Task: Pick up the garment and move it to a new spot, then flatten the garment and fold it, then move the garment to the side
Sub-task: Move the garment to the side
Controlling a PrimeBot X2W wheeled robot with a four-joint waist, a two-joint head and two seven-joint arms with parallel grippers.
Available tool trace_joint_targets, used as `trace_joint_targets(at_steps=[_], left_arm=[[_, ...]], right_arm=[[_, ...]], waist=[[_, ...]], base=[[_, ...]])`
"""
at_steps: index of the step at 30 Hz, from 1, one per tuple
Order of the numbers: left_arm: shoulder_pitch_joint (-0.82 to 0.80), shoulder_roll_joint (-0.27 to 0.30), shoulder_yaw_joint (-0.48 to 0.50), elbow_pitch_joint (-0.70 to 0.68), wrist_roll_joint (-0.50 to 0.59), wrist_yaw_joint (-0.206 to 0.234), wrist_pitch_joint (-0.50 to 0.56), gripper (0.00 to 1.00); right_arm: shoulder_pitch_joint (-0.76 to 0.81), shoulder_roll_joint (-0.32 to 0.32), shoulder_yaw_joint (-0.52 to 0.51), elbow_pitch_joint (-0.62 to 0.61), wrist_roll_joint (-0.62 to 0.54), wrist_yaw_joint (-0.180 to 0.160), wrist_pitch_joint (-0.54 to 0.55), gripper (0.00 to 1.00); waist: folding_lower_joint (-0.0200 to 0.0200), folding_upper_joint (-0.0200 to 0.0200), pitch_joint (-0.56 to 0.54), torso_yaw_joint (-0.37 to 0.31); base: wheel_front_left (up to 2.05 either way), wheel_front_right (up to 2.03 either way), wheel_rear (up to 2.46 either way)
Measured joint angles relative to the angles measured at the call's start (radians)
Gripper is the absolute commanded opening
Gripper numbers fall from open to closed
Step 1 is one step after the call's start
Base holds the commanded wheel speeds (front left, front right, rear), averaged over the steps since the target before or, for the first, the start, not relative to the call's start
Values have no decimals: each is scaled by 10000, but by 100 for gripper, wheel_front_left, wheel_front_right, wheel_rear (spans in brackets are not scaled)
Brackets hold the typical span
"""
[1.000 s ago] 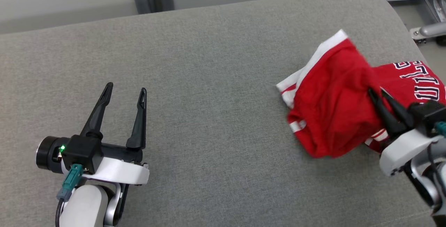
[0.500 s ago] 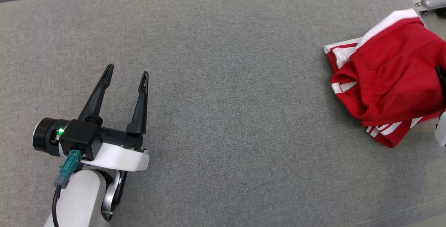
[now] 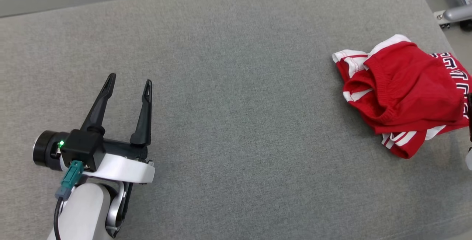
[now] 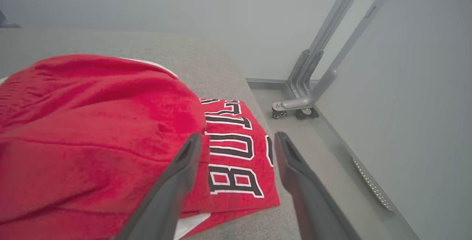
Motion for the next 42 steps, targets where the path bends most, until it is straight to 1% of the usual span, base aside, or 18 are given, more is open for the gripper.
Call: trace_joint_targets(at_steps=[2, 5, 8, 12, 15, 19, 25, 31, 42], left_arm=[[132, -23, 40, 42, -25, 58, -2, 100], [343, -38, 125, 58, -77, 188, -12, 100], [533, -63, 247, 40, -130, 305, -15, 100], [742, -48, 364, -19, -171, 466, -19, 100], [925, -50, 431, -33, -196, 571, -29, 100], [1287, -81, 470, -115, -259, 740, -10, 100], [1895, -130, 491, -280, -384, 991, 196, 100], [2366, -127, 460, -453, -437, 1122, 309, 100], [2952, -96, 322, -458, -531, 1248, 571, 100]], right_arm=[[314, 267, -336, -550, 12, 0, -259, 100], [703, 756, -692, -1705, -54, 0, -614, 100], [1096, 1467, -846, -3095, -249, 0, -834, 100], [1508, 2451, -533, -4696, -558, 0, -968, 100], [1809, 2984, 21, -5335, -690, 0, -953, 100], [2168, 3331, 805, -5584, -711, 2, -865, 100], [2753, 3442, 1440, -5338, -640, 0, -690, 100], [3302, 3469, 1168, -5183, -729, 0, -627, 100], [4096, 3480, 616, -5218, -629, 0, -366, 100]], waist=[[0, 0, -196, 47], [0, 0, -504, 145], [0, 0, -795, 292], [0, 0, -1094, 611], [0, 0, -1307, 902], [0, 0, -1629, 1260], [0, 0, -2177, 1644], [0, 0, -2686, 1762], [0, 0, -3328, 1673]], base=[[0, 0, 0], [0, 0, 0], [0, 0, 0], [0, 0, 0], [0, 0, 0], [0, 0, 0], [0, 0, 0], [0, 0, 0], [0, 0, 0]])
